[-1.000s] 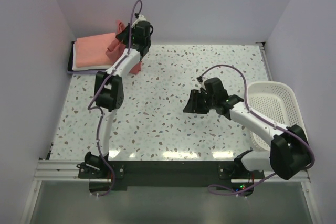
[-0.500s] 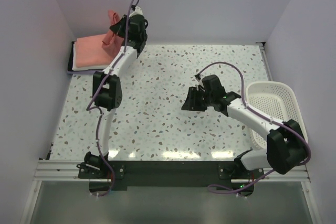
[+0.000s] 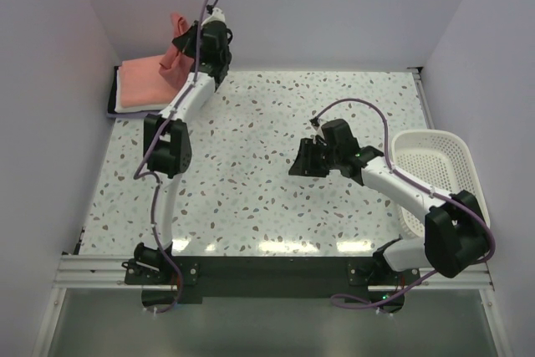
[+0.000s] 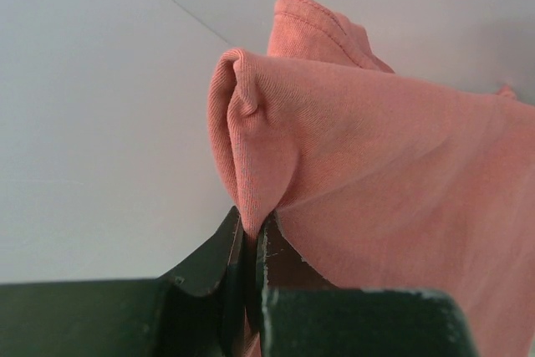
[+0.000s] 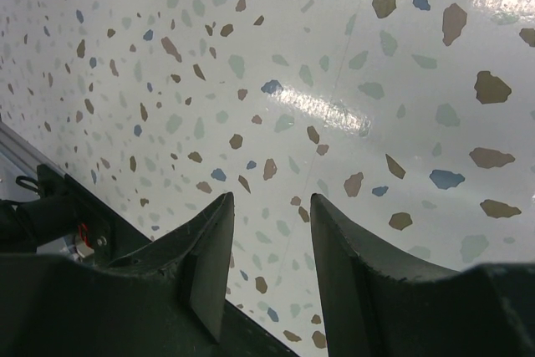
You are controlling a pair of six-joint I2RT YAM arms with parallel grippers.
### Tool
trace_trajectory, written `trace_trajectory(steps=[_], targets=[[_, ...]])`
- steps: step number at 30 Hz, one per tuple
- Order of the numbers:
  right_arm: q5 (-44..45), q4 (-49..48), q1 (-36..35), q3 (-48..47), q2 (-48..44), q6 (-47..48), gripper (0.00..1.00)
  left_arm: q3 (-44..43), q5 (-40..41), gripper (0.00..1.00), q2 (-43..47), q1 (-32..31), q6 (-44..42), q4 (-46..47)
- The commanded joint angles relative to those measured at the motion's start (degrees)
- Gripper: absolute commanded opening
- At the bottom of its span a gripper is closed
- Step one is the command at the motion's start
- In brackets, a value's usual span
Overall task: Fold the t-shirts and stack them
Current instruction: Neatly place the folded tshirt to the corner
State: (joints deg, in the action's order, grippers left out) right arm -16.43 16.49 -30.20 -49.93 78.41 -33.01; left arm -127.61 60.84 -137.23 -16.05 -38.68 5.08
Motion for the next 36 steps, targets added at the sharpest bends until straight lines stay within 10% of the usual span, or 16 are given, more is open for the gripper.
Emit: trace_trajectory(steps=[1, 36], targets=[[-0.89, -1.99, 0.14, -2.63, -1.16, -0.30, 0.45, -0.53, -0.54, 0.00, 6.53, 0.85, -0.61, 4.32], [-0.10, -0.94, 0.14, -6.76, 4.64, -0.39, 0.45, 3.07, -12.75, 0.01, 2.67, 14.46, 14.94, -1.65]])
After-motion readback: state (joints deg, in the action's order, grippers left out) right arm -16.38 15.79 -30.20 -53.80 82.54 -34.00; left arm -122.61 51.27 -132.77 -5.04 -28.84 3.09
